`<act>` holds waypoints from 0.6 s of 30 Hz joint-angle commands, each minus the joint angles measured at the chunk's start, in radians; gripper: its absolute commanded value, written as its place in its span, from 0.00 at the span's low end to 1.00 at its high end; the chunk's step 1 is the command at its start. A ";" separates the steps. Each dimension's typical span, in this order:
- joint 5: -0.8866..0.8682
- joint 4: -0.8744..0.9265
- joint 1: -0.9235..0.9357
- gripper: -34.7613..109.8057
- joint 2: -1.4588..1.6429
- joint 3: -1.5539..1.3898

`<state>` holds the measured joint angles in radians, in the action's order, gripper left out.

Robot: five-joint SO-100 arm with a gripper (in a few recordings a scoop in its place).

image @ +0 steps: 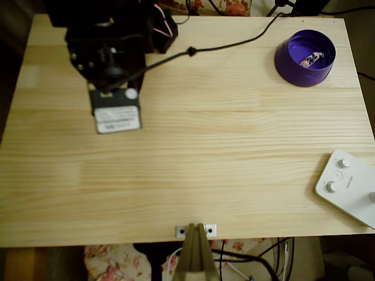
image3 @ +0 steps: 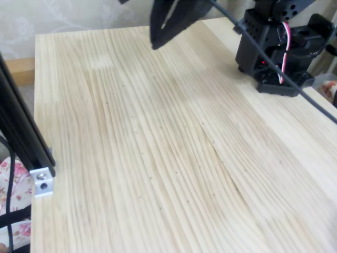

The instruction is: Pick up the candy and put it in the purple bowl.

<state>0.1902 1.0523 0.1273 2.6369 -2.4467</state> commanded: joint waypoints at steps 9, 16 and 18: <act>-0.137 -0.066 0.184 0.24 0.482 -0.423; -0.152 -0.040 0.144 0.24 0.663 -0.563; -0.156 -0.040 0.140 0.24 0.663 -0.563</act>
<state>0.0307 1.0170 0.2623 3.2582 -3.0189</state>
